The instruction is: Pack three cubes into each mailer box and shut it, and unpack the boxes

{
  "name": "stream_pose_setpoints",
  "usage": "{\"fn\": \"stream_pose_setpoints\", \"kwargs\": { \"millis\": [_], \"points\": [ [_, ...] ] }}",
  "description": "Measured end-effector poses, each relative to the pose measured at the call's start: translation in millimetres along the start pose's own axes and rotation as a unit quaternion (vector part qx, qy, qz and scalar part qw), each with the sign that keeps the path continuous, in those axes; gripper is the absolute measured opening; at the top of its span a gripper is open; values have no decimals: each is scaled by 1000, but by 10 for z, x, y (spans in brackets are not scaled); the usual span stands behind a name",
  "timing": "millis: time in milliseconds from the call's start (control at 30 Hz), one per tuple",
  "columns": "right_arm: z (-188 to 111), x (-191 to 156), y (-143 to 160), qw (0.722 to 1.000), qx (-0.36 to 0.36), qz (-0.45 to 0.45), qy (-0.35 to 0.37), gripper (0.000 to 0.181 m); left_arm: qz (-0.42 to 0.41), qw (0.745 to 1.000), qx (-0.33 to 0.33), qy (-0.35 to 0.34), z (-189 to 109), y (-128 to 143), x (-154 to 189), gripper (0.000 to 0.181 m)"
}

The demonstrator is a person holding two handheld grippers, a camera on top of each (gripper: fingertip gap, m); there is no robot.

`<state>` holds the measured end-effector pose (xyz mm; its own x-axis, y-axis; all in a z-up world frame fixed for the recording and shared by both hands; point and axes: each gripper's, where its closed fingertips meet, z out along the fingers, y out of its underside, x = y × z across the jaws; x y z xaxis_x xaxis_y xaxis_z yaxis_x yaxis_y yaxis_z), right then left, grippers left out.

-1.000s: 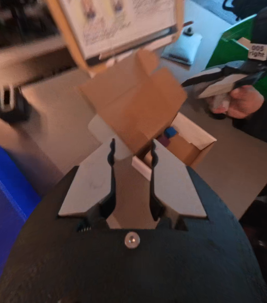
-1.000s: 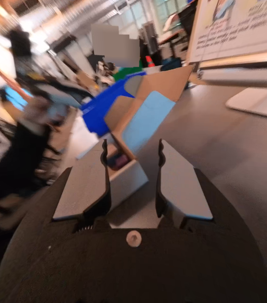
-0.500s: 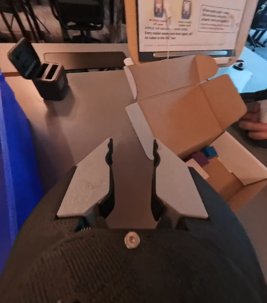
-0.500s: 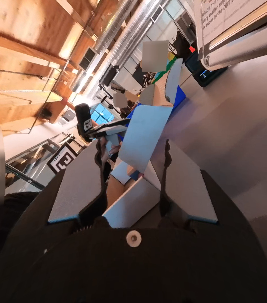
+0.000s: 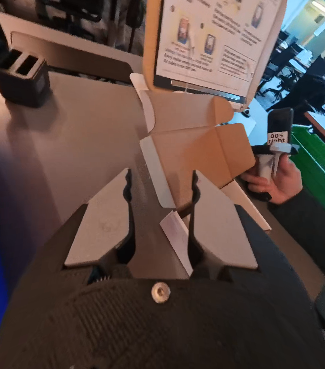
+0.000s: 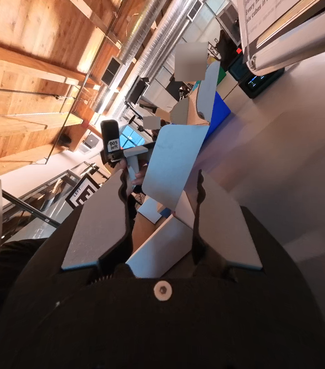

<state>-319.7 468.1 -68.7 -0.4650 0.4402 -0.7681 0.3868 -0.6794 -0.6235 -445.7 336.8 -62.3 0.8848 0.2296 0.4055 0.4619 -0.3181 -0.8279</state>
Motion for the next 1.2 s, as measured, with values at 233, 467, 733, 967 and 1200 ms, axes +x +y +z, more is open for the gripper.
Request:
{"fn": "stream_pose_setpoints", "kwargs": {
  "millis": [233,467,733,967,1200],
  "points": [
    [42,-82,91,1000,-22,-15,-9,66,1,996,7,89,-35,79,284,39],
    [-42,-196,156,999,-36,-25,-18,59,-54,975,-4,215,89,17,514,21],
    [-303,-122,34,999,-8,-37,17,60,-98,956,-11,278,224,83,433,16],
    [-449,9,-91,999,15,-32,39,61,-39,971,2,237,301,89,268,33],
    [-455,67,-93,998,15,-31,49,60,-58,992,13,112,424,5,-309,12]
  ]
}}
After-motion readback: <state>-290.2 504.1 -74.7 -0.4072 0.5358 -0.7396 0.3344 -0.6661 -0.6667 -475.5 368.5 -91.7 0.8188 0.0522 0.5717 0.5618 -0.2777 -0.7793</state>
